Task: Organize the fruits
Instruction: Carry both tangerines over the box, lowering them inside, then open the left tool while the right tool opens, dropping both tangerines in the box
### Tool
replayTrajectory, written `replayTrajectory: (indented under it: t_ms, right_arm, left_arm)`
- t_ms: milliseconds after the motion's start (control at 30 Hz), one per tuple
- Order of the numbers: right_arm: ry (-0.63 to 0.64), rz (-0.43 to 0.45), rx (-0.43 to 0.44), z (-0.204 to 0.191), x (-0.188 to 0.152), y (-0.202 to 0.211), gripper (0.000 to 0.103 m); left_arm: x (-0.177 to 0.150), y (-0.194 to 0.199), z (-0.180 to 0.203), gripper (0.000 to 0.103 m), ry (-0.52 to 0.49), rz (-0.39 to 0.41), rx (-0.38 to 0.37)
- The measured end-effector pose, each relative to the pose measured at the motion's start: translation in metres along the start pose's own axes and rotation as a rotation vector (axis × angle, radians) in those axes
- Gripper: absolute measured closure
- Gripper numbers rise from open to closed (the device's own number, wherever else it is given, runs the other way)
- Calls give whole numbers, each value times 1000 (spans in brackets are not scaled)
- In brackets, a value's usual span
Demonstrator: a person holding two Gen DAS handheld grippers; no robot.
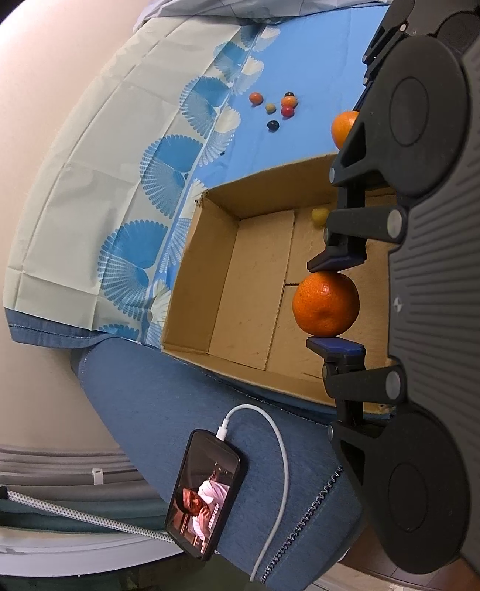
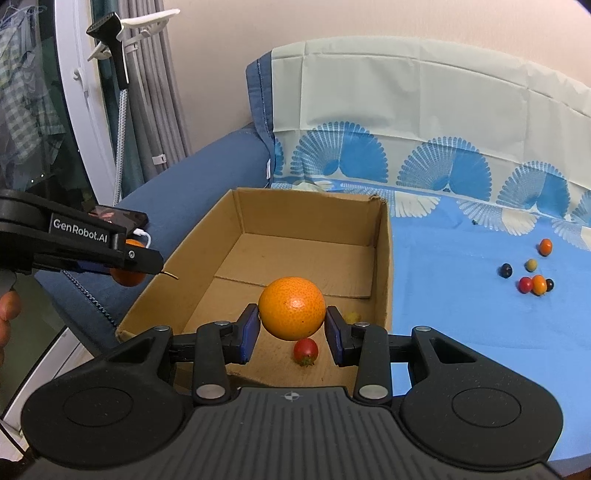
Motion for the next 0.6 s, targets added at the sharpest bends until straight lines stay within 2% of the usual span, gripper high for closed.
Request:
replayTrajectory:
  t_ms: [600]
  right_arm:
    - [51,-98,25,-16,-6,-78,63]
  left_arm:
    - [8,-83,-18,62,-22,-72,58]
Point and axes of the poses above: each gripper's, at about its wrist camera, not at the fingertips, and y roughly against the way its jaws point, z to its right, x to its top, the point moved 3 cm from there along -y, roughly the way its jaws point, and after that the axes turned 11 degrees about -x, right-handed, at the moved point
